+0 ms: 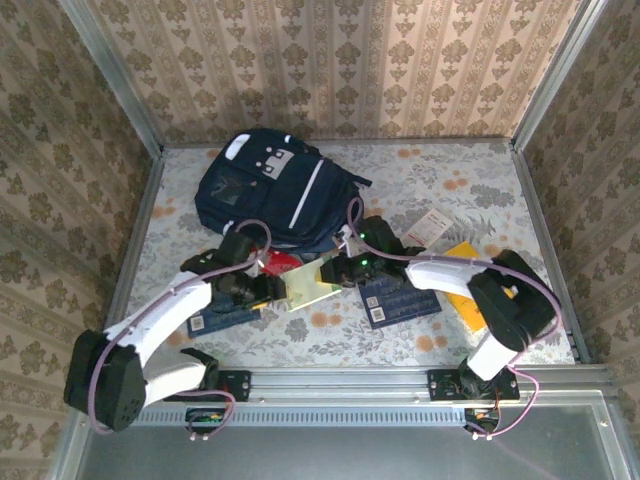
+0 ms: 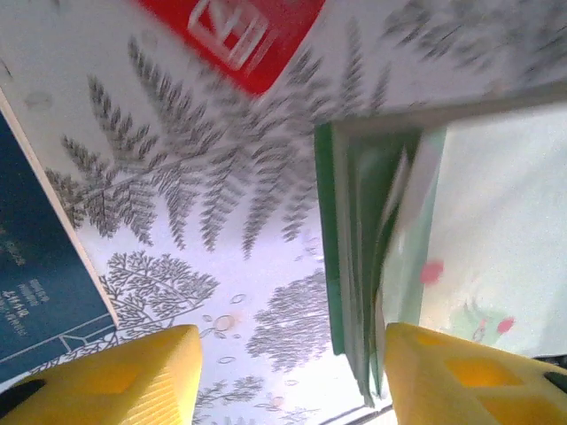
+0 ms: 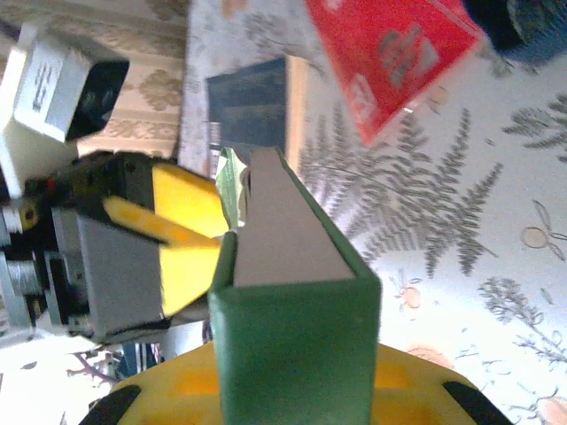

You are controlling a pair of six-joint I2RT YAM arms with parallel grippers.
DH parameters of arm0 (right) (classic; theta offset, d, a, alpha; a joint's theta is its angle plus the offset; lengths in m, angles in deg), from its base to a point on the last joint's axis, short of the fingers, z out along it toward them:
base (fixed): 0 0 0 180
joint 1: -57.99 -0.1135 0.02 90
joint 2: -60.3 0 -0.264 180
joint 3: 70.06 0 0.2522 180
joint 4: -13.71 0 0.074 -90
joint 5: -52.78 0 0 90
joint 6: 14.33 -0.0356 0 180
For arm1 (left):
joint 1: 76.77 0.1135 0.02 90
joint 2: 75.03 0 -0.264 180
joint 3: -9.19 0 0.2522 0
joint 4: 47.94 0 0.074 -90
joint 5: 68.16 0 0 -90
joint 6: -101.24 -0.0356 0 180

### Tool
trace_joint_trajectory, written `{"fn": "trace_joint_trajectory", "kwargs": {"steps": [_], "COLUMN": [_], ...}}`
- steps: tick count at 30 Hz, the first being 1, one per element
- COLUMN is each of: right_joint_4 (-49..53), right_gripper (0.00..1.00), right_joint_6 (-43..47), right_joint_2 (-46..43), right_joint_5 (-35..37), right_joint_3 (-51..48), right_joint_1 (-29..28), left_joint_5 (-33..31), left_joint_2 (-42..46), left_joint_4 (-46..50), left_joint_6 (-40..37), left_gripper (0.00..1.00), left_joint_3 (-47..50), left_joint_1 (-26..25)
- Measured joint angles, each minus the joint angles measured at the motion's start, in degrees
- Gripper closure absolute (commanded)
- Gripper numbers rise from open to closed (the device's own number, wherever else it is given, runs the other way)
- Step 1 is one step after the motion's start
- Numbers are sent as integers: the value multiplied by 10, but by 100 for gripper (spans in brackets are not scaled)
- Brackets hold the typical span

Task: Pack the student bag

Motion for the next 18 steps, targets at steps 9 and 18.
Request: {"fn": "trace_joint_trajectory", "kwargs": {"steps": [9, 18], "right_joint_4": [118, 241], "right_gripper": [100, 100], "right_joint_6": [133, 363], "right_joint_2": [-99, -179], "right_joint_5": [-10, -17], "right_joint_3": [25, 72], "right_joint_1": [2, 1], "left_joint_5": [56, 101], "left_joint_2": [4, -13], "left_joint_4": [64, 77], "left_joint_6": [-124, -254], "left_gripper": [31, 38], "left_joint_3": [-157, -273], "left_joint_1": [15, -66]}}
